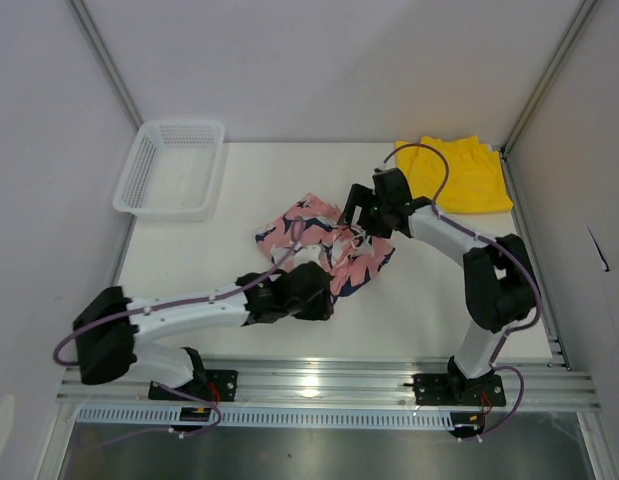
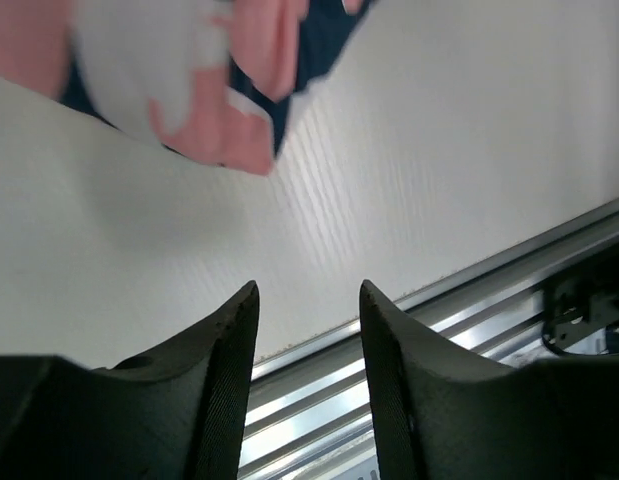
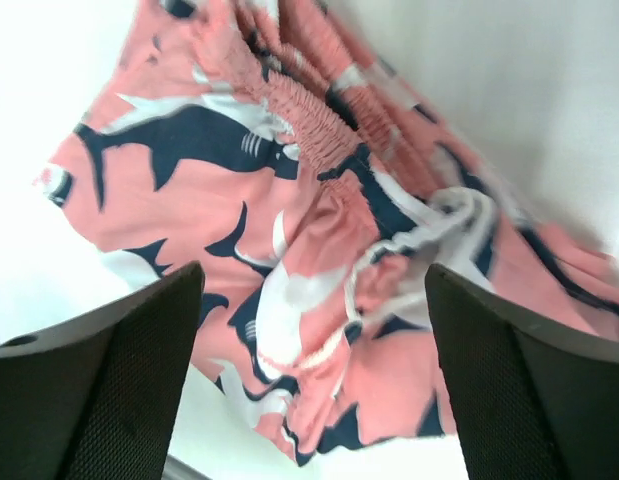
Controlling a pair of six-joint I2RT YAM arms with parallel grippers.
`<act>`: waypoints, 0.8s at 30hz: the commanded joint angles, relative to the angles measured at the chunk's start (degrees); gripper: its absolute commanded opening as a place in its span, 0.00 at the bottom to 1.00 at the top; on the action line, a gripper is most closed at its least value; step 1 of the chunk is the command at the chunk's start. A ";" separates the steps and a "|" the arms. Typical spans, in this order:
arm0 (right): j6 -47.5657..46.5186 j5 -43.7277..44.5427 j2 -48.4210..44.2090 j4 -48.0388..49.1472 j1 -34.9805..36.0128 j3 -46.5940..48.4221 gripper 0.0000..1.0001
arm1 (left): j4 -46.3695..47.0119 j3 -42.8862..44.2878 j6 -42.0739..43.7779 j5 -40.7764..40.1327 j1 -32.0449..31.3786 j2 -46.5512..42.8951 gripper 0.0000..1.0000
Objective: Fold and stack the shorts
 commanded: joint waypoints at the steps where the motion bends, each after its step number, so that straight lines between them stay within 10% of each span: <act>1: 1.71 3.47 -10.23 -2.39 -0.69 -2.36 0.94 | -4.61 -2.09 1.97 -1.71 5.93 -10.87 0.50; 11: 23.59 18.86 -21.85 -8.72 9.76 -16.26 1.00 | -9.01 -2.36 11.11 4.71 24.30 -20.39 0.66; 24: 39.16 21.41 -18.42 0.94 16.45 -25.40 0.98 | -9.01 -1.92 13.49 6.47 29.32 -20.12 0.67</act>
